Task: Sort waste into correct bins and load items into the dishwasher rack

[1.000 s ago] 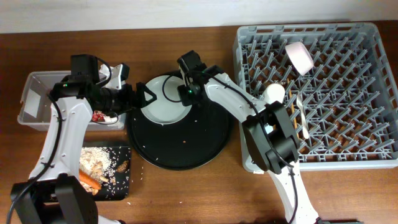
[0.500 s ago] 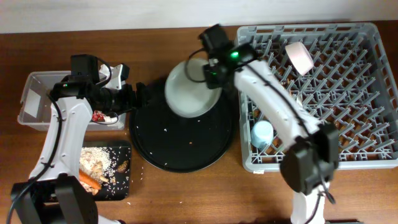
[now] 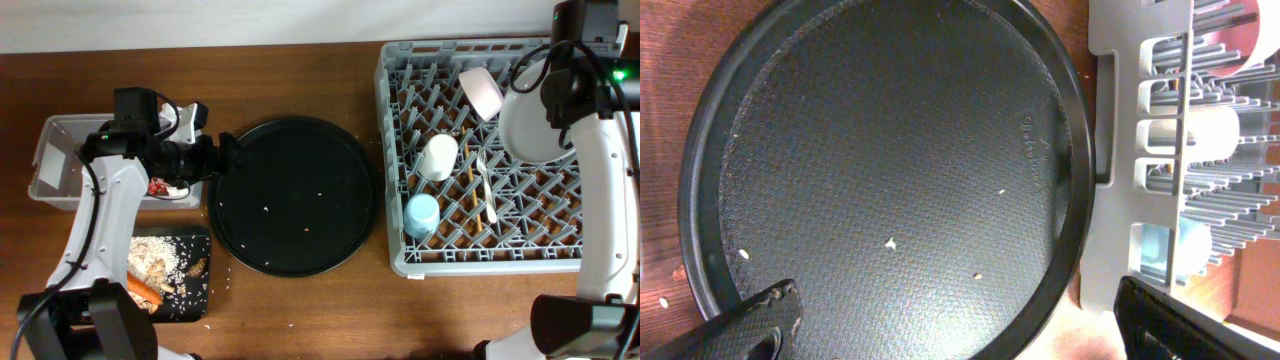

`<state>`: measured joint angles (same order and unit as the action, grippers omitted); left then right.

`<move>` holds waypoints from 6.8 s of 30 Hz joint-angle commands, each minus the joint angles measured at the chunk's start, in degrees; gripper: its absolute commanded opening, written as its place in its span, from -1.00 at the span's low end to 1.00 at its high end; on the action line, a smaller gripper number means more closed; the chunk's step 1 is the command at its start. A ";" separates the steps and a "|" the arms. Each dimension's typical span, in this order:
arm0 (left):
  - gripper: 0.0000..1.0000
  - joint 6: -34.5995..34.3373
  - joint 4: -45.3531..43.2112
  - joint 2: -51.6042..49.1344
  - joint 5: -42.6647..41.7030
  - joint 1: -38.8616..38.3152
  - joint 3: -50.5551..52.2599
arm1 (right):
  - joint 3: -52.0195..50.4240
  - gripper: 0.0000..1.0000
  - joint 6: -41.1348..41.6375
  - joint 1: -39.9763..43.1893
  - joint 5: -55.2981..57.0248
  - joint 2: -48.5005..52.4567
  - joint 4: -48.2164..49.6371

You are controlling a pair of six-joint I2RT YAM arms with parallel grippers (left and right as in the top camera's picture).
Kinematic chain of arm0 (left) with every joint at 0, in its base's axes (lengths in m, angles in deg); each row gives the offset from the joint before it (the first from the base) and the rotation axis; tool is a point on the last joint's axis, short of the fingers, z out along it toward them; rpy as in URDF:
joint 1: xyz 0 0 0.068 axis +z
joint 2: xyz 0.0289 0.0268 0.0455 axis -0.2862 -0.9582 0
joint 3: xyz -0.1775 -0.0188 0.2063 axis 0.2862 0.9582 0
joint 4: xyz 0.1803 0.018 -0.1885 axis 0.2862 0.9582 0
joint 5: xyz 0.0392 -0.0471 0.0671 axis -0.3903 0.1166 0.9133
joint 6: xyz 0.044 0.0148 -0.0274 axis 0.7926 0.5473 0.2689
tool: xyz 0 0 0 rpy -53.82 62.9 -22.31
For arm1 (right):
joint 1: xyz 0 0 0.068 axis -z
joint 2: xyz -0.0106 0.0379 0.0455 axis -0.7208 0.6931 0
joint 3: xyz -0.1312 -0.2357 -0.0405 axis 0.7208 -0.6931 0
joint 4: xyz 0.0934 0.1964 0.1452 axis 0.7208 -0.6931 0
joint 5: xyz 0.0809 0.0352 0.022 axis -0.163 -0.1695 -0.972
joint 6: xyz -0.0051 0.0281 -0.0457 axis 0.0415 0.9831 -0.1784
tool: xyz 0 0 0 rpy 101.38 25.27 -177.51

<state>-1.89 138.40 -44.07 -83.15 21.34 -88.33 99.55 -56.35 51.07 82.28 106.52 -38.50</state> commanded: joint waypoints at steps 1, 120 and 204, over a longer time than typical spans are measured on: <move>0.98 0.33 -0.09 -0.20 -0.20 -0.22 -0.20 | -0.26 -0.92 -4.87 -0.07 2.62 0.20 1.33; 0.98 0.31 -0.09 -0.37 -0.20 0.33 -0.20 | -111.78 0.98 -3.06 -11.63 -38.14 -97.48 69.07; 0.98 9.53 -47.50 95.14 33.22 -1.92 77.11 | -111.78 0.97 -3.06 -11.63 -38.14 -97.44 69.07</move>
<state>8.41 90.84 50.61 -50.32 19.13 -11.64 -11.92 -59.02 39.64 43.25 9.41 30.92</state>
